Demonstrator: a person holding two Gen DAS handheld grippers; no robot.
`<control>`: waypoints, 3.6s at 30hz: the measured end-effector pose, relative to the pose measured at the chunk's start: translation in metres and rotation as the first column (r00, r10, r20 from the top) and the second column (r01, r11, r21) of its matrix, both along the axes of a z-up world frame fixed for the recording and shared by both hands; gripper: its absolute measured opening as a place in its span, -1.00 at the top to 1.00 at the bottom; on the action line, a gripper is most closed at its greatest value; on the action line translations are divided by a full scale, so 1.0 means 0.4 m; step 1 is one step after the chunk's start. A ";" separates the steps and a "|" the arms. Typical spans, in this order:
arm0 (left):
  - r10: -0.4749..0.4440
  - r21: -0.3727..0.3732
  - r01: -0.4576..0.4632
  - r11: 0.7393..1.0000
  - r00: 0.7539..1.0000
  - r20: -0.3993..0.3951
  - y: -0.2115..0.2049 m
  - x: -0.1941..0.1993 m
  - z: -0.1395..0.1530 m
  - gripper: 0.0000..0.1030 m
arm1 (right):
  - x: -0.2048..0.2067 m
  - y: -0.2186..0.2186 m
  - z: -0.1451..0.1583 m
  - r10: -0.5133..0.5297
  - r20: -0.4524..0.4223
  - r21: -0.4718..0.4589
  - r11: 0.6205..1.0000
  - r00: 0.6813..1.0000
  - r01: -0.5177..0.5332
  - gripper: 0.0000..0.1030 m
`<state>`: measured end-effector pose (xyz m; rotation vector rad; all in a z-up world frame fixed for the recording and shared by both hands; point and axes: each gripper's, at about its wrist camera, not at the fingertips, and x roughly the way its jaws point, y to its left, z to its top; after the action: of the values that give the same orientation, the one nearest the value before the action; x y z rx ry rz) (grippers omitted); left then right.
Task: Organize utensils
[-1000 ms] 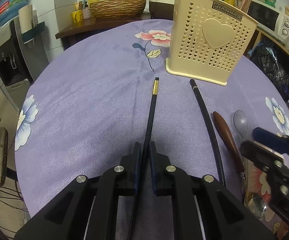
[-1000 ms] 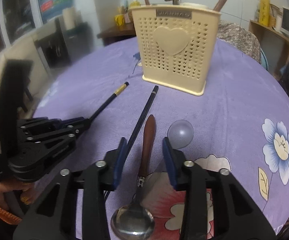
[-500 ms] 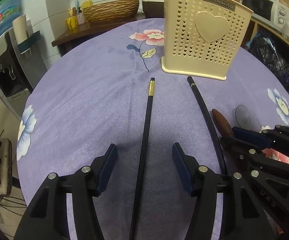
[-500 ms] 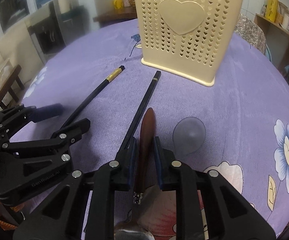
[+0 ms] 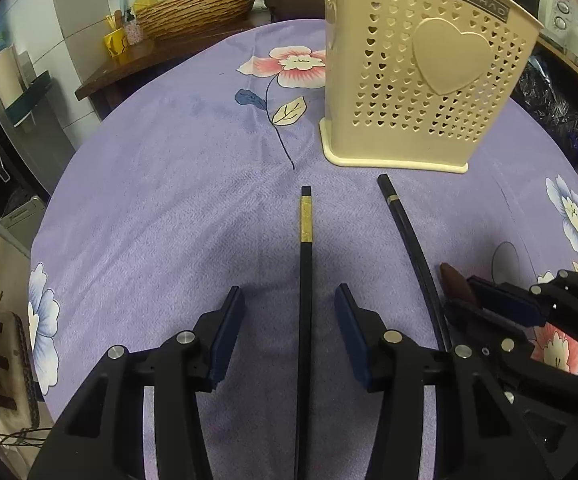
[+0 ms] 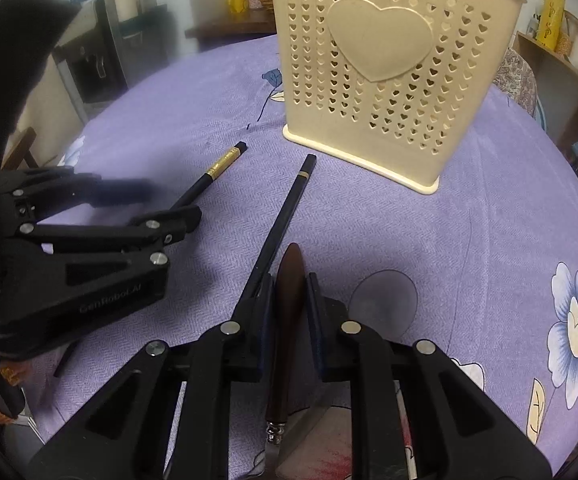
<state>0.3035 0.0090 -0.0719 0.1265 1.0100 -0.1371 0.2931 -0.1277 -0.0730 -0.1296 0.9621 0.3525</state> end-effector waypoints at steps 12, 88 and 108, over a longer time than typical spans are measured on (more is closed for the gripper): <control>-0.009 0.007 0.009 1.000 1.000 -0.008 -0.018 0.035 0.004 0.20 | -0.080 -0.074 0.084 -0.028 0.076 0.132 0.991 0.997 0.018 0.68; 0.067 -0.258 0.046 0.965 0.908 0.414 0.065 -0.206 0.340 0.83 | -0.232 -0.221 0.231 -0.110 0.275 0.312 0.950 0.955 0.020 0.69; -0.005 -0.265 0.147 0.953 0.882 0.471 0.052 -0.129 0.508 0.83 | -0.116 -0.217 0.415 -0.052 0.351 0.309 0.949 0.935 -0.063 0.69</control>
<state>0.2518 0.0298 0.1311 -0.0735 0.4922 -0.3133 0.2467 -0.2144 0.0930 0.0962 0.5358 0.4663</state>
